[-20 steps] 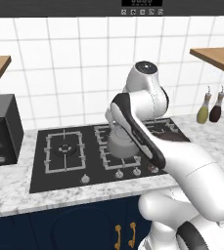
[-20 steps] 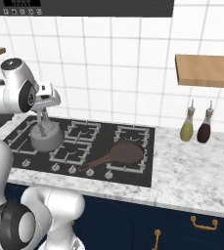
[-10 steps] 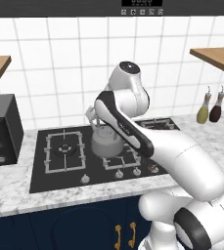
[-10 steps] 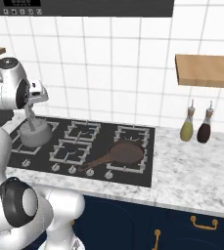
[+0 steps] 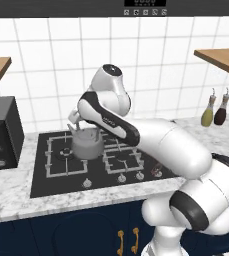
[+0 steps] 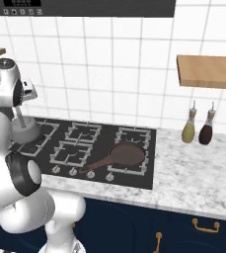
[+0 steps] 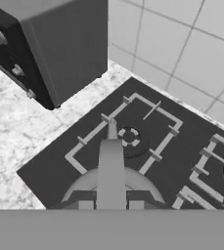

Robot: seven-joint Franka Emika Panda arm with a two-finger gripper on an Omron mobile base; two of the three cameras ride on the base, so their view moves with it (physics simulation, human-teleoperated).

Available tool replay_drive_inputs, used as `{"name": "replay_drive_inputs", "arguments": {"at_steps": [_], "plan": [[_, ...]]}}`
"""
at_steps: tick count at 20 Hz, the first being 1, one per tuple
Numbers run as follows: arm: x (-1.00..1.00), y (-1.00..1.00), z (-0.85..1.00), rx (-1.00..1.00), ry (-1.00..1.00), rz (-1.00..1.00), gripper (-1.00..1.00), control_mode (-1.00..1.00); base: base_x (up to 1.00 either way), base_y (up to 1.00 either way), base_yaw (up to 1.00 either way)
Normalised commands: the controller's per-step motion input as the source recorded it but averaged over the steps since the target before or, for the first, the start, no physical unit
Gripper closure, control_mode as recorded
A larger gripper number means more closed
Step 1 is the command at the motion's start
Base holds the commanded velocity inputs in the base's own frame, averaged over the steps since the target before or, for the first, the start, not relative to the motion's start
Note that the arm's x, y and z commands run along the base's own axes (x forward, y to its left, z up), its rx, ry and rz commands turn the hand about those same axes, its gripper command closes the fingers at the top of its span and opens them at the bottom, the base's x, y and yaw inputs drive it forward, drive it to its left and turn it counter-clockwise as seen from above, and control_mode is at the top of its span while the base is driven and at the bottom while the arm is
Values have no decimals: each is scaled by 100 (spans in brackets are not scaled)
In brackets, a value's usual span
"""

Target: Pick the kettle from the counter and place it on a stove burner. Then turn the burner on.

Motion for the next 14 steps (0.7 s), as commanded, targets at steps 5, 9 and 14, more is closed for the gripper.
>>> {"name": "replay_drive_inputs", "arguments": {"at_steps": [5,9,14], "plan": [[45,50,-3,0,0,9,100,-100,0,0,0],[28,11,-8,0,0,0,100,-100,0,0,0],[26,1,-54,0,0,0,100,-100,0,0,0]]}}
